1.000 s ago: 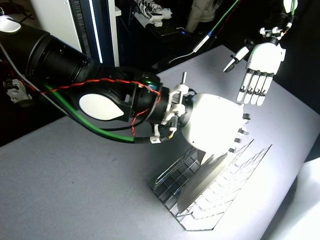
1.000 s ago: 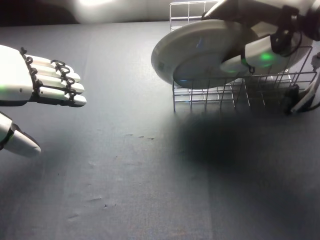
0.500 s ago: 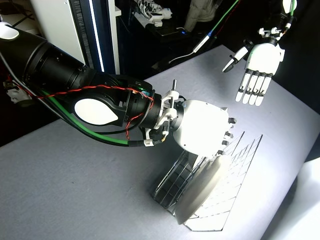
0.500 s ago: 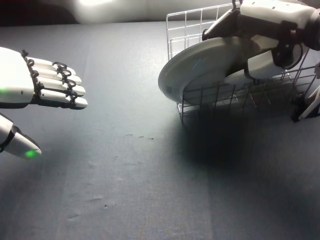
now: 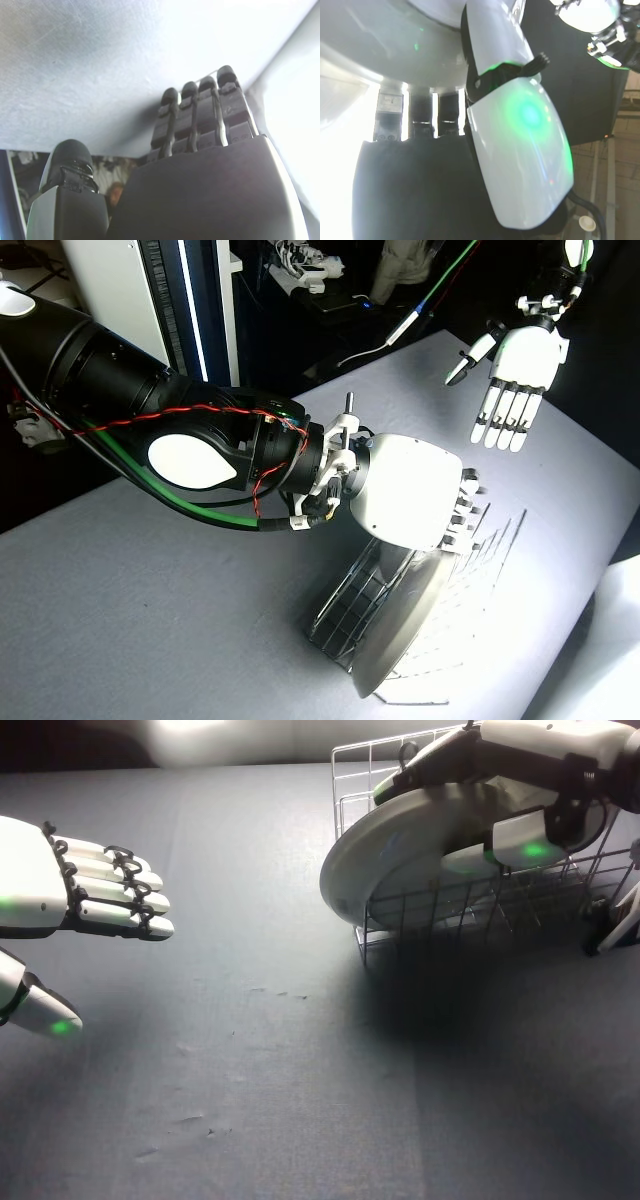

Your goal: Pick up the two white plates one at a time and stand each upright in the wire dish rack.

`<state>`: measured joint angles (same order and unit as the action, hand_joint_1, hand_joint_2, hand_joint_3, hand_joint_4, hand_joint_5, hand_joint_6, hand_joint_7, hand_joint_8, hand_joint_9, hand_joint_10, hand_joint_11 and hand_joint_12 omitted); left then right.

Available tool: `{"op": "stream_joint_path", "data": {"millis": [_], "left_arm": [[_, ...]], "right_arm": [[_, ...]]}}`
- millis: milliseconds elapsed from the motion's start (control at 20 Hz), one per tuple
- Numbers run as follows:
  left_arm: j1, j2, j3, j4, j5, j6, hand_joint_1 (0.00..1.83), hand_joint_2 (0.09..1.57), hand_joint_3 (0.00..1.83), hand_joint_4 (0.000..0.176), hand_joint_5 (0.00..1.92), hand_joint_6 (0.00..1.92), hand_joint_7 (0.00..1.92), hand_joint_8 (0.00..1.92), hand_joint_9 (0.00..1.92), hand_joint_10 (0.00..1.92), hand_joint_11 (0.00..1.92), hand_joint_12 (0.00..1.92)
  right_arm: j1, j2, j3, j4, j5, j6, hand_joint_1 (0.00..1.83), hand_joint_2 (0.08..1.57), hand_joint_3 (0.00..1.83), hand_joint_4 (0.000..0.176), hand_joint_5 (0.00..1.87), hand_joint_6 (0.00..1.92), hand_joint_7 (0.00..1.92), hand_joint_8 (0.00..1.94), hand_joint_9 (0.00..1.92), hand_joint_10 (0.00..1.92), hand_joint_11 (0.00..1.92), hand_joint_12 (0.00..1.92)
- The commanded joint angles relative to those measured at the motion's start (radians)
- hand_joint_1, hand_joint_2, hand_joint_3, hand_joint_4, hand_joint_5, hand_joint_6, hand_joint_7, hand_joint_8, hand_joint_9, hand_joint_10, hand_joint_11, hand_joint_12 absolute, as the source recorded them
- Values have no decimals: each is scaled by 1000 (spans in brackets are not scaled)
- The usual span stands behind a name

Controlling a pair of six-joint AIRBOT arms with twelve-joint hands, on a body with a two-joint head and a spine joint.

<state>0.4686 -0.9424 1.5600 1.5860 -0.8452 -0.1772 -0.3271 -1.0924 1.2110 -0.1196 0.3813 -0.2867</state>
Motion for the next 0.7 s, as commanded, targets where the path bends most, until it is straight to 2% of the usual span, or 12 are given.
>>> {"op": "stream_joint_path", "data": {"millis": [0, 100, 200, 350, 550, 650], "left_arm": [[0, 12, 3, -60, -14, 1, 0, 1123, 0, 0, 50, 2, 7, 1, 3, 1, 7, 9], [0, 12, 2, -60, -14, 1, 0, 1124, 1, 0, 46, 3, 4, 1, 0, 0, 8, 5], [0, 12, 2, -60, -14, 1, 0, 1129, 3, 0, 93, 17, 54, 17, 37, 13, 53, 25], [1, 12, 2, -60, -21, 2, 0, 1133, 4, 0, 66, 1, 20, 0, 2, 0, 16, 12], [2, 12, -6, -59, -58, 3, 0, 1129, 1, 0, 85, 6, 48, 8, 35, 10, 52, 31], [4, 13, -25, -60, -90, 3, 0, 1135, 3, 0, 81, 5, 49, 7, 34, 7, 45, 30]], "right_arm": [[21, 7, 1, 17, 142, 5, 1388, 1122, 0, 0, 698, 23, 722, 5, 700, 73, 294, 1122], [34, 9, 1, 12, 151, 5, 1384, 1088, 0, 0, 699, 11, 706, 2, 704, 46, 303, 1096], [50, 10, 1, -11, 169, 5, 1295, 1086, 2, 0, 600, 0, 612, 0, 608, 0, 150, 1139], [77, 12, 0, -70, 186, 4, 1218, 1065, 0, 0, 511, 0, 465, 0, 479, 0, 30, 1181], [101, 13, 1, -235, 231, -3, 1091, 1059, 0, 0, 389, 0, 322, 0, 288, 0, 0, 885], [107, 13, 1, -308, 249, -7, 1021, 1030, 0, 0, 330, 0, 291, 0, 257, 0, 0, 828]]}}
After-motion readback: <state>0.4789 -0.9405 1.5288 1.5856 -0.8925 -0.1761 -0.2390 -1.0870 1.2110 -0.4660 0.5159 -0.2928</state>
